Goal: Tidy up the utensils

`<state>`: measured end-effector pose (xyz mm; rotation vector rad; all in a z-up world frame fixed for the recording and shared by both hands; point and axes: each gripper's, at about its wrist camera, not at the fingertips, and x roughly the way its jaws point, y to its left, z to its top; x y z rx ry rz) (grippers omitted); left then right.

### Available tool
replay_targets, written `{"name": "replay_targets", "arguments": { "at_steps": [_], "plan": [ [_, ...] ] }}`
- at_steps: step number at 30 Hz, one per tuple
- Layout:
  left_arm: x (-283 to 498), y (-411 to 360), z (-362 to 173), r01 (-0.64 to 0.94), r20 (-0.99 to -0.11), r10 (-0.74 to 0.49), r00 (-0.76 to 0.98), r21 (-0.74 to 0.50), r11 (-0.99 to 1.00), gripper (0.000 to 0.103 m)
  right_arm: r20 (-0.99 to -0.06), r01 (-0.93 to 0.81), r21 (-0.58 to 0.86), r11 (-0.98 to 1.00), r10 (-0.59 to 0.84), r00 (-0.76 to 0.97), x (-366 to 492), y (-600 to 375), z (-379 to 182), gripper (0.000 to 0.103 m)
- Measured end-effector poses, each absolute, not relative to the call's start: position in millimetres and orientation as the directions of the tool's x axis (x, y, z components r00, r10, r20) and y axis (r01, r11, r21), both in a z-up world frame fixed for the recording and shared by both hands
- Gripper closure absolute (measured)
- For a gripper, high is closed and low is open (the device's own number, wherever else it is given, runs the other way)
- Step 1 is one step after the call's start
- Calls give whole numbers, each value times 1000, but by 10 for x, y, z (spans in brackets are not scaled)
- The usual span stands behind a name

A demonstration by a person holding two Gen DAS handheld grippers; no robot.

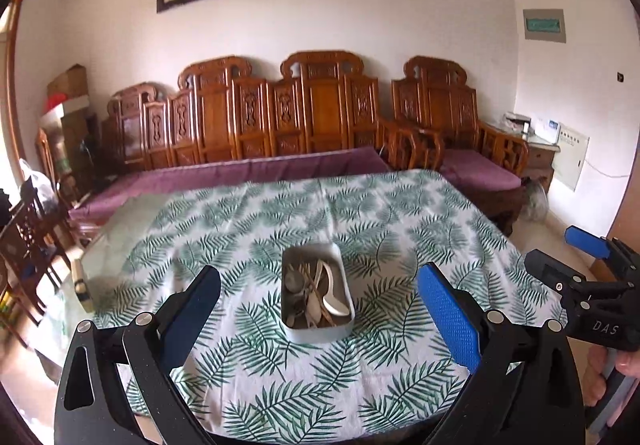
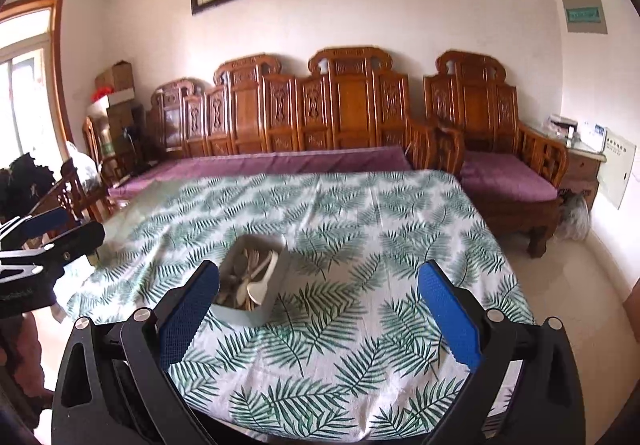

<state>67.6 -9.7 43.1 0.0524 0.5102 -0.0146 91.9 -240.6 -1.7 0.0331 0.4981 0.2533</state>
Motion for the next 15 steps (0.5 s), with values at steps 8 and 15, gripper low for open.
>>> {"name": "replay_targets", "arguments": {
  "at_steps": [8, 15],
  "plan": [
    [417, -163, 682, 26, -411, 0, 912, 57, 998, 8, -366, -234, 81, 969, 247, 897, 620, -2435, 382, 3],
    [210, -129, 804, 9, -366, 8, 931, 43, 999, 8, -305, -216, 76, 973, 229, 924, 408, -2511, 574, 3]
  ]
}}
